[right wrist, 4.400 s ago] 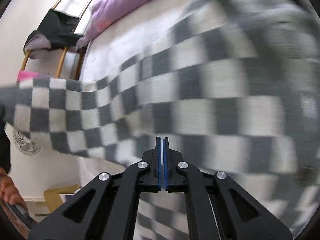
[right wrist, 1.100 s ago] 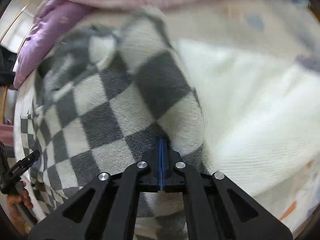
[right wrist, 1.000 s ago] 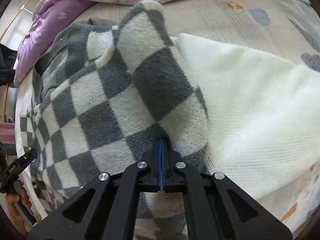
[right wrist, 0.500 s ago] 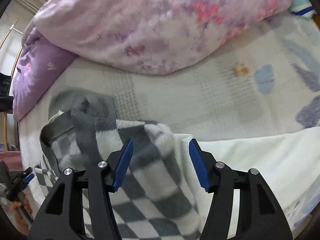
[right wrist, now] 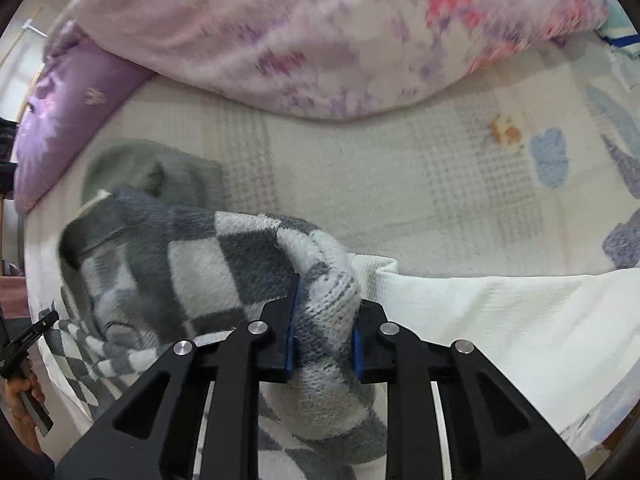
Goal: Fold large clothes
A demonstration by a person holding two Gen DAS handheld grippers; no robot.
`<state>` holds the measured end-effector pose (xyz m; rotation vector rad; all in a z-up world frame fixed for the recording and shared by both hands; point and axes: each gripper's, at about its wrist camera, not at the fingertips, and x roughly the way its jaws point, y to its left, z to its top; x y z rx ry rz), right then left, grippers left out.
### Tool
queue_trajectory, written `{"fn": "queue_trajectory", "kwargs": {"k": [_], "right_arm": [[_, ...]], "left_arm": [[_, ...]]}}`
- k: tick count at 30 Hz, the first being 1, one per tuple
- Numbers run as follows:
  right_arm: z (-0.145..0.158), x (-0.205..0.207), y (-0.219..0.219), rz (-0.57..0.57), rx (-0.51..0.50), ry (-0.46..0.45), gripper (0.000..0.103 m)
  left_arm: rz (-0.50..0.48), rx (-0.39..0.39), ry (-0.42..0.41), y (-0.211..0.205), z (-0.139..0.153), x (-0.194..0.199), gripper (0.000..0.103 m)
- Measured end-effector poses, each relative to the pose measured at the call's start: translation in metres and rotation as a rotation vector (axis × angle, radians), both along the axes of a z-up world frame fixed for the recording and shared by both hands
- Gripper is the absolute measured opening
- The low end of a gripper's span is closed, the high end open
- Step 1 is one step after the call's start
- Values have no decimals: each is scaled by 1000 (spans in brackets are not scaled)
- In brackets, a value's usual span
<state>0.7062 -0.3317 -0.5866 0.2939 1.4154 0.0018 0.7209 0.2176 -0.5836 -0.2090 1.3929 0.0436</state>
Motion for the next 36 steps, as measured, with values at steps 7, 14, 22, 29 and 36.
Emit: {"fn": "queue_trajectory", "kwargs": {"k": [7,14,22,29,36], "right_arm": [[75,-63,-7,5,79,-190,17],[131,-159,-16,21,178,-273,17],[133,-311,-31,2,203,-176,17],[50,-384,-25,-48,181,20,21],[44,-414,-20,-131,155,20,52]], "left_arm": [[-33,-38,-194,-5,82,-65,19],[-27,-55,-266,-9,137,-182,15],[153,-87,-132,24,110,-327,4],[356,-248,-12,34,48,-408,9],[606,-452,-57,41,16,-426,52]]}}
